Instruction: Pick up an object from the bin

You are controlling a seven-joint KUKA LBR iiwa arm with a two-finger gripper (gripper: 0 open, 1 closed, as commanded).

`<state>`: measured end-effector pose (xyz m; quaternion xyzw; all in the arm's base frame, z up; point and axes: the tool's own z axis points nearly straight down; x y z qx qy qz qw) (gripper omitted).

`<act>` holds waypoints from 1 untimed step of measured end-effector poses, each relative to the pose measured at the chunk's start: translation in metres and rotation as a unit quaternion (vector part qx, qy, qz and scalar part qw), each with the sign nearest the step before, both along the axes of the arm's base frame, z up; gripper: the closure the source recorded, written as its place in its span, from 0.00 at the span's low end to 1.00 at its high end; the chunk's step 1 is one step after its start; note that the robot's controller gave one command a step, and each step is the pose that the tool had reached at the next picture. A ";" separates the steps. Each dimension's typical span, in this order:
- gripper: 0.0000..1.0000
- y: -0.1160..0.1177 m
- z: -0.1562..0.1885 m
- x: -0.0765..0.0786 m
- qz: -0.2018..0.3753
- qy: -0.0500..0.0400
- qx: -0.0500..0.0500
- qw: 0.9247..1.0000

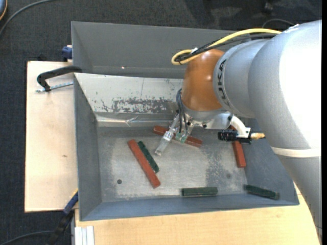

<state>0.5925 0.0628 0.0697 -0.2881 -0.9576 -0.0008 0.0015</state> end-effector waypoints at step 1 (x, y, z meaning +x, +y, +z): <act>0.00 0.000 0.001 0.001 0.001 -0.001 -0.001 1.000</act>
Offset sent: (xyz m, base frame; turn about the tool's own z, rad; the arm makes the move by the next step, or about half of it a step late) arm 0.0000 0.0000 0.0000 0.0000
